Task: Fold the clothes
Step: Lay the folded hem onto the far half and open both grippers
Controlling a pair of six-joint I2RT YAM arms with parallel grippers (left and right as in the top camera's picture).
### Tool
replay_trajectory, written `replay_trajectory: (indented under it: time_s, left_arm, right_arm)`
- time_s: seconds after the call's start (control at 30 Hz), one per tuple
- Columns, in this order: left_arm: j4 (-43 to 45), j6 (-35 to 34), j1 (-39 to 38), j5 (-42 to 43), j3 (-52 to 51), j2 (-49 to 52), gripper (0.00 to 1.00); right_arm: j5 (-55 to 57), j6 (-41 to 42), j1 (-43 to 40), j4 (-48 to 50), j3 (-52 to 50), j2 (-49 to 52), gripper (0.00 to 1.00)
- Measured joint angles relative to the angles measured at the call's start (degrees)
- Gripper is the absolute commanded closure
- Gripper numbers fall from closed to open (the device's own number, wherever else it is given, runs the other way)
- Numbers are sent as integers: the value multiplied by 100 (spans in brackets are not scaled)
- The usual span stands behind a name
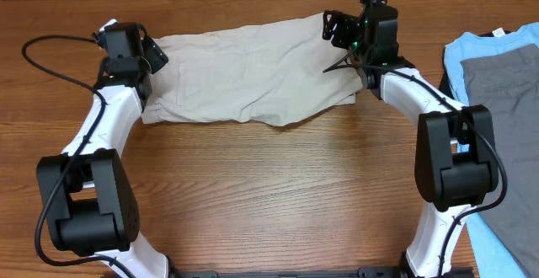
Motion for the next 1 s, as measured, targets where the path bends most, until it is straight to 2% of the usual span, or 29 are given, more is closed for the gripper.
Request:
replay_trajectory:
  time_s: [0.03, 0.1, 0.13, 0.17, 0.23, 0.27, 0.33, 0.4, 0.57, 1.0]
  left_arm:
    - [-103, 57, 0, 39, 39, -4, 16]
    - [-393, 142, 0, 151, 105, -74, 34]
    - [-597, 197, 0, 240, 114, -157, 43]
    - [-811, 223, 0, 361, 116, -275, 53]
    - [-1215, 240, 0, 702, 131, -553, 71]
    - [-1364, 280, 0, 890, 142, -675, 77]
    - [-1576, 299, -20, 1237, 184, -848, 87]
    - [-1725, 304, -94, 1482, 234, -887, 88]
    - [-1794, 308, -435, 1665, 236, -588, 88]
    - [-1738, 352, -686, 1631, 236, 599, 89]
  right_arm:
    - [-48, -44, 0, -72, 26, -2, 2]
    - [-146, -103, 0, -439, 46, -79, 3]
    - [-168, -114, 0, -728, 52, -149, 8]
    - [-199, -140, 0, -994, 50, -254, 22]
    - [-256, -212, 0, -1596, 57, -522, 64]
    - [-262, -192, 0, -1775, 59, -643, 76]
    - [-313, -199, 0, -2199, 76, -883, 93]
    - [-420, -258, 0, -2516, 109, -1029, 96]
    - [-592, -481, 0, -3029, 136, -960, 96]
    - [-732, -892, 0, -3440, 136, -273, 96]
